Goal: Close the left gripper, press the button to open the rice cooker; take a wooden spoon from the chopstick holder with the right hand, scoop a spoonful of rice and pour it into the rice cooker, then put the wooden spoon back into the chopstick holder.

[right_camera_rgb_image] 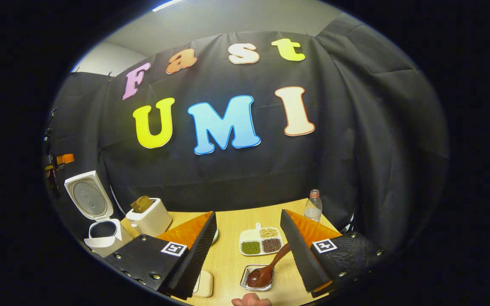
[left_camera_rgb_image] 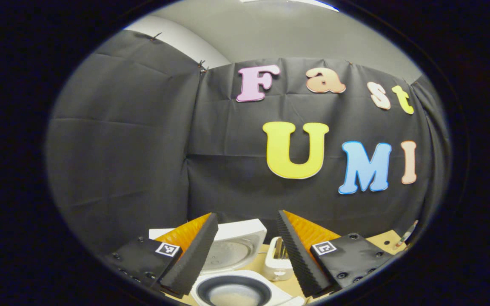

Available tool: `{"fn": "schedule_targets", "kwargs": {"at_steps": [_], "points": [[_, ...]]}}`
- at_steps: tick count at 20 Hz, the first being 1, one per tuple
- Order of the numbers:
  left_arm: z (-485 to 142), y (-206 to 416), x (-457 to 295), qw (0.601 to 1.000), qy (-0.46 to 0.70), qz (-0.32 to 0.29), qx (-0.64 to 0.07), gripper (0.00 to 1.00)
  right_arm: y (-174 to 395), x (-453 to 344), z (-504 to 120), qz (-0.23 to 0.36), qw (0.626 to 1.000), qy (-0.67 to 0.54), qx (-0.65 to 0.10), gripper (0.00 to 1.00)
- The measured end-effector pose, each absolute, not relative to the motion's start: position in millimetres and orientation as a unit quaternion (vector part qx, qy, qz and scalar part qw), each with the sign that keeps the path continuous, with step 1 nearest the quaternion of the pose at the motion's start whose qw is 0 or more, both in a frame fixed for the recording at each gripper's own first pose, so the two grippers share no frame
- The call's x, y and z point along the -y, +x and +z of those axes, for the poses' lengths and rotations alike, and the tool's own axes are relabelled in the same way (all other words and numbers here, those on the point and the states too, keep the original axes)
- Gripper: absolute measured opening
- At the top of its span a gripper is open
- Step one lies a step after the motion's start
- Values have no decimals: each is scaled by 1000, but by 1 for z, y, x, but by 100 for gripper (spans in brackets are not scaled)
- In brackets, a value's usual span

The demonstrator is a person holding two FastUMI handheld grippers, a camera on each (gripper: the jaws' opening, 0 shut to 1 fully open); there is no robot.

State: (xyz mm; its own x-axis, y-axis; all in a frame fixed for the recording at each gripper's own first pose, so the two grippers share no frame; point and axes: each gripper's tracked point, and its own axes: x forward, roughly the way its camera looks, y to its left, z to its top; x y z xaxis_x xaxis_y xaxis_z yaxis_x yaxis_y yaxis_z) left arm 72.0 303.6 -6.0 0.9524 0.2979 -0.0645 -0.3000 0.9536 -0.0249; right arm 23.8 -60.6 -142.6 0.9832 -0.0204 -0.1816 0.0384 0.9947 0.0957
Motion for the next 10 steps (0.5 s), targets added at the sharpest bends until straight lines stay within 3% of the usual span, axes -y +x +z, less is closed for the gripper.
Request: {"fn": "schedule_targets", "kwargs": {"at_steps": [10], "points": [[-47, 146, -411, 971, -69, 217, -67, 97, 17, 85, -130, -59, 995, 53, -65, 92]]}}
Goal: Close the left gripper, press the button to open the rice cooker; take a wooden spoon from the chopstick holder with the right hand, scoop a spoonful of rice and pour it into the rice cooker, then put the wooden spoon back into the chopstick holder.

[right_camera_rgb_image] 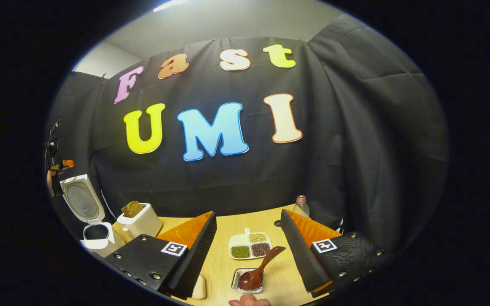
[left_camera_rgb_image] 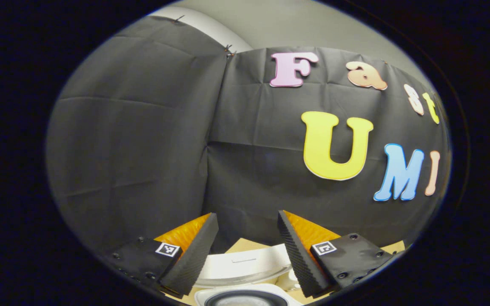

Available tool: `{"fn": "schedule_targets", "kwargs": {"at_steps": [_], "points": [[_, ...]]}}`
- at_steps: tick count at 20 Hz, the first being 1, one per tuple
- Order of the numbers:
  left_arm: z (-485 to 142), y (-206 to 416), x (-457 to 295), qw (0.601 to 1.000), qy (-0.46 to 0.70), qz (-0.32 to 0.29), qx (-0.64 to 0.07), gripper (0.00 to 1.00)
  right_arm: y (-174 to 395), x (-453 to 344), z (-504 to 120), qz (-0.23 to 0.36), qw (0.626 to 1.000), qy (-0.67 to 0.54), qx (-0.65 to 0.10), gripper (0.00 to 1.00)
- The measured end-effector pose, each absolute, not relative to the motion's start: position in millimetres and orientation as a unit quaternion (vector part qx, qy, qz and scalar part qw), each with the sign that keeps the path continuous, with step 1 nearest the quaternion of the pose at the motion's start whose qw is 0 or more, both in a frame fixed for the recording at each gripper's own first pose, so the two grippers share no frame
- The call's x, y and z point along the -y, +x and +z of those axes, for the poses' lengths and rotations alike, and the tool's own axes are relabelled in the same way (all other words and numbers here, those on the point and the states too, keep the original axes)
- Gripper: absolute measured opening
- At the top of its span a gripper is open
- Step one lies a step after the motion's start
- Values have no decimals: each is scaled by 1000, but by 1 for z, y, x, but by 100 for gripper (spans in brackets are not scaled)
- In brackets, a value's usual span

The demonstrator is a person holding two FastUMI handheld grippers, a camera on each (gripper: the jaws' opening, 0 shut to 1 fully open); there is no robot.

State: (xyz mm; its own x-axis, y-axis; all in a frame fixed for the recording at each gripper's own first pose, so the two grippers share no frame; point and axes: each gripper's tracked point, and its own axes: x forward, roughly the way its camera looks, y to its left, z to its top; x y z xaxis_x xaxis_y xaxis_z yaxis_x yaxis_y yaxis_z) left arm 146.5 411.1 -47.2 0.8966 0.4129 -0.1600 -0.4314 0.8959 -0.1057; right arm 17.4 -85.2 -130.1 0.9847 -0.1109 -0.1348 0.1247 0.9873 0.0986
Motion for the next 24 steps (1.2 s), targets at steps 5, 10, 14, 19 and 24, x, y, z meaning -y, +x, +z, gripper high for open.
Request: {"fn": "schedule_targets", "kwargs": {"at_steps": [5, 10, 14, 19, 24], "points": [[-88, 165, -439, 958, -55, 256, -117, 96, 22, 82, -136, -62, 994, 55, -67, 92], [-91, 158, -415, 957, -32, 256, -130, 96, 21, 66, -143, -44, 994, 61, -76, 92], [-98, 121, -382, 959, -30, 255, -116, 99, 22, 62, -139, -35, 995, 61, -70, 92], [-120, 75, -339, 960, -22, 269, -77, 100, 25, 61, -128, -27, 996, 62, -66, 92], [-156, 43, -302, 961, -11, 266, -74, 99, 27, 45, -108, 0, 997, 48, -56, 92]]}}
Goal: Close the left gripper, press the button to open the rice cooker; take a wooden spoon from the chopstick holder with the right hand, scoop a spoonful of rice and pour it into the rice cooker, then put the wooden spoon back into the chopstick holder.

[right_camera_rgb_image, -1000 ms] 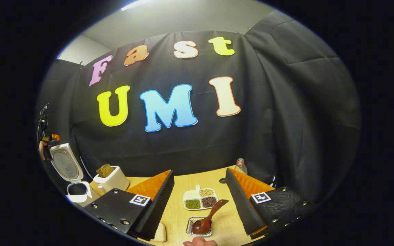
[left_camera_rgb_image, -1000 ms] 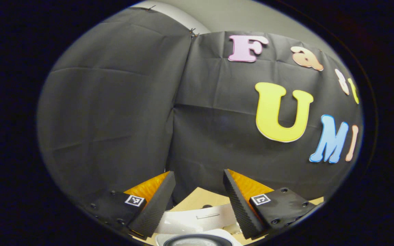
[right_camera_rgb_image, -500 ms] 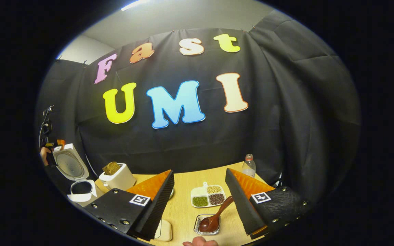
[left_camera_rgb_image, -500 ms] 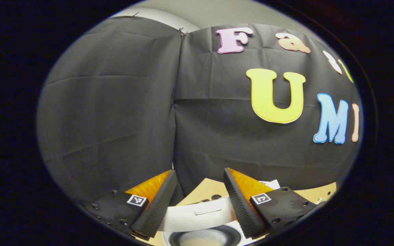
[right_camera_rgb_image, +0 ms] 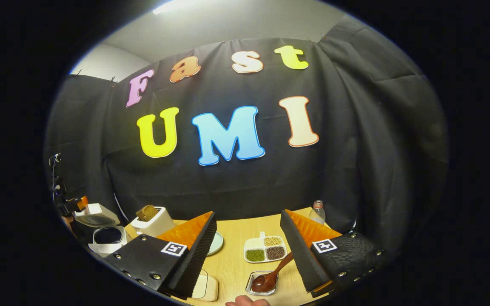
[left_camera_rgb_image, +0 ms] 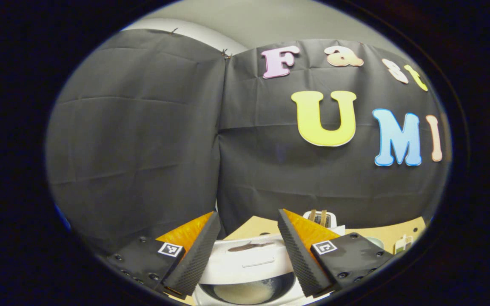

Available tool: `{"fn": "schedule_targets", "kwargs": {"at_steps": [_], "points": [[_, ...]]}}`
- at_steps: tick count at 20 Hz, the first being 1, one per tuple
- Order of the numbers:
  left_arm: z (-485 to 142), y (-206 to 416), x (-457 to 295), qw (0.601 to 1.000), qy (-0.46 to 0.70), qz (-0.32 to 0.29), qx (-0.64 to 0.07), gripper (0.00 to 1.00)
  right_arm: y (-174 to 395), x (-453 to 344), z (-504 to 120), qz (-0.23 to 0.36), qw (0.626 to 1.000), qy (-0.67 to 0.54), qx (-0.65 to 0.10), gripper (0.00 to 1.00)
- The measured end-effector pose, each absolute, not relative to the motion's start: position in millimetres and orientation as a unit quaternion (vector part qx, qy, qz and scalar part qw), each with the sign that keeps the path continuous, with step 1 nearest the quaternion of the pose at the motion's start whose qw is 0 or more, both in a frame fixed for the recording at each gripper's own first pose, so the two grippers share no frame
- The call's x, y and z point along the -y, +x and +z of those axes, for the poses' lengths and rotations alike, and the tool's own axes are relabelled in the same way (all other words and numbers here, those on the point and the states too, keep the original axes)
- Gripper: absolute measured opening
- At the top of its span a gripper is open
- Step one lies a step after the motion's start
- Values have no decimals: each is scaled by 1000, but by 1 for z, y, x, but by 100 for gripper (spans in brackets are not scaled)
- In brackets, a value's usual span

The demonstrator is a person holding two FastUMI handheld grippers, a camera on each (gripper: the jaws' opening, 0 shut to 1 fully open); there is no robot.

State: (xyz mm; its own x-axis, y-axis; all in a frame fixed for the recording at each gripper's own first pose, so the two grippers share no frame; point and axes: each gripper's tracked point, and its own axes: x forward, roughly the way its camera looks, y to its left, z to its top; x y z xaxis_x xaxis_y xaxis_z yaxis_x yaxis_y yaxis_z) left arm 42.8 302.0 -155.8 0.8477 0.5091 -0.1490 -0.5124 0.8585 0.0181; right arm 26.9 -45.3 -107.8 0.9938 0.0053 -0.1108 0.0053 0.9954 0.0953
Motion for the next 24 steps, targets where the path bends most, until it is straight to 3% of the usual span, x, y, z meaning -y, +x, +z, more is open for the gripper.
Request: {"fn": "schedule_targets", "kwargs": {"at_steps": [10, 11, 18, 19, 21, 24], "points": [[-228, -1, -272, 957, -48, 250, -137, 90, 22, 23, -94, 33, 998, 35, -42, 92], [-236, -4, -270, 957, -46, 247, -145, 94, 21, 23, -95, 32, 998, 36, -45, 92], [-255, -7, -262, 956, -45, 240, -164, 95, 18, 34, -103, 21, 997, 43, -59, 92], [-257, -9, -260, 955, -46, 240, -170, 99, 17, 34, -105, 19, 997, 46, -62, 92], [-263, -12, -257, 954, -43, 236, -182, 91, 16, 35, -110, 19, 996, 49, -70, 92], [-276, -19, -253, 952, -45, 231, -196, 91, 16, 35, -113, 18, 996, 50, -77, 92]]}}
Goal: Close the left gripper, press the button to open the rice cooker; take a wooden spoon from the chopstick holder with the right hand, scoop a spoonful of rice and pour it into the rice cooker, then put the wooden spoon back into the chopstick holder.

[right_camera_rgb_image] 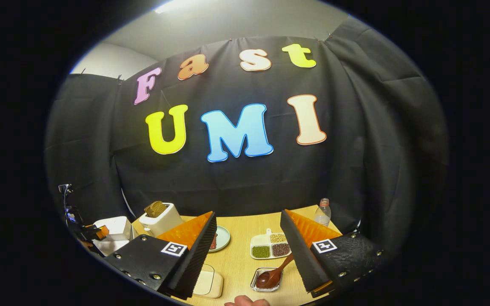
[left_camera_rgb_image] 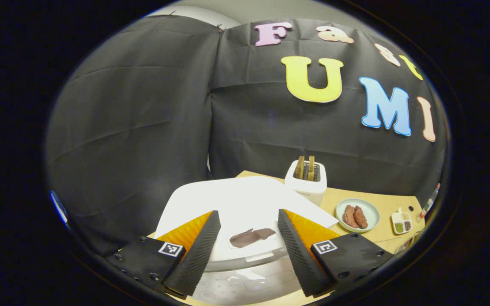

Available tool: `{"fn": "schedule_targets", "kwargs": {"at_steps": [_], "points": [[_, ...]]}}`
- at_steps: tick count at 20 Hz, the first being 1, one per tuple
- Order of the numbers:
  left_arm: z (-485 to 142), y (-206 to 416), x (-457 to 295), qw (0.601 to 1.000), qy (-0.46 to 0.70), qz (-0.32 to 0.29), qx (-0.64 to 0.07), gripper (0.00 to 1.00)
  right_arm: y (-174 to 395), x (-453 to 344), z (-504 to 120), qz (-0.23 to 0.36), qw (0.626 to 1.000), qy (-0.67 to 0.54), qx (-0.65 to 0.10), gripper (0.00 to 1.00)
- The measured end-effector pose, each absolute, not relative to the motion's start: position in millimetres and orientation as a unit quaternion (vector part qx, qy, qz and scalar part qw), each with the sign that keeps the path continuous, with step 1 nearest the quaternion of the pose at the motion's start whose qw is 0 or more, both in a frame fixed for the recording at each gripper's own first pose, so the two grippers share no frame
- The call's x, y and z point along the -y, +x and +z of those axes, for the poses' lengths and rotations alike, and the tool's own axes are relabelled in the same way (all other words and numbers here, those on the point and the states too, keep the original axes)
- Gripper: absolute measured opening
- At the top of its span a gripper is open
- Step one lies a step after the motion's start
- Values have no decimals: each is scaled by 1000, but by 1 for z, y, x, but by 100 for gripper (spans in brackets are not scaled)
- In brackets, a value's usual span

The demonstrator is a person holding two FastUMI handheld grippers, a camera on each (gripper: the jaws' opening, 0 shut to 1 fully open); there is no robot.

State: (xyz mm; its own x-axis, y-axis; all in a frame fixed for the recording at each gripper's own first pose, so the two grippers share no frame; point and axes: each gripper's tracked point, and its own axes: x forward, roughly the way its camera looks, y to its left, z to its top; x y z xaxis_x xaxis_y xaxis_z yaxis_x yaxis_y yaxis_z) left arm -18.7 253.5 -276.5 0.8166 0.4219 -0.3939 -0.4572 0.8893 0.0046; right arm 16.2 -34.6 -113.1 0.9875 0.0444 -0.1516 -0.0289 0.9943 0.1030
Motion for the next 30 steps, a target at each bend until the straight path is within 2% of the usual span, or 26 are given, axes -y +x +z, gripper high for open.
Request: {"fn": "schedule_targets", "kwargs": {"at_steps": [2, 4, 5, 7, 9, 12, 16, 18, 19, 20, 21, 22, 25, 26, 28, 30], "points": [[-285, -21, -252, 949, -46, 226, -216, 91, 17, 32, -115, 20, 995, 52, -81, 92], [-298, -24, -250, 945, -43, 218, -241, 99, 18, 27, -118, 25, 994, 53, -88, 92], [-303, -24, -249, 944, -42, 216, -247, 96, 18, 25, -120, 28, 994, 53, -91, 92], [-304, -24, -249, 942, -52, 214, -253, 96, 19, 19, -121, 35, 994, 50, -94, 92], [-303, -24, -248, 942, -60, 211, -256, 100, 19, 12, -121, 43, 993, 49, -96, 92], [-305, -25, -248, 941, -67, 206, -261, 94, 18, 5, -120, 52, 993, 48, -96, 92], [-309, -25, -246, 938, -62, 198, -277, 100, 14, 4, -120, 53, 992, 58, -94, 92], [-306, -26, -246, 937, -57, 193, -286, 100, 11, 5, -123, 52, 991, 71, -96, 92], [-306, -25, -246, 938, -50, 190, -285, 97, 10, 6, -125, 51, 991, 76, -98, 92], [-296, -27, -252, 941, -44, 187, -280, 100, 9, 7, -125, 49, 991, 82, -99, 92], [-302, -19, -249, 941, -46, 184, -282, 93, 9, 7, -125, 48, 990, 87, -101, 92], [-298, -19, -252, 937, -61, 192, -285, 96, 9, 7, -126, 48, 990, 88, -103, 92], [-262, -10, -270, 942, -110, 213, -234, 96, 10, 12, -119, 39, 993, 65, -92, 92], [-250, -10, -271, 945, -117, 217, -216, 92, 9, 11, -116, 38, 993, 61, -89, 92], [-213, -3, -263, 955, -128, 208, -166, 97, 7, 12, -107, 33, 995, 51, -81, 92], [-178, -9, -250, 966, -101, 196, -132, 96, 5, 15, -96, 23, 996, 36, -72, 92]]}}
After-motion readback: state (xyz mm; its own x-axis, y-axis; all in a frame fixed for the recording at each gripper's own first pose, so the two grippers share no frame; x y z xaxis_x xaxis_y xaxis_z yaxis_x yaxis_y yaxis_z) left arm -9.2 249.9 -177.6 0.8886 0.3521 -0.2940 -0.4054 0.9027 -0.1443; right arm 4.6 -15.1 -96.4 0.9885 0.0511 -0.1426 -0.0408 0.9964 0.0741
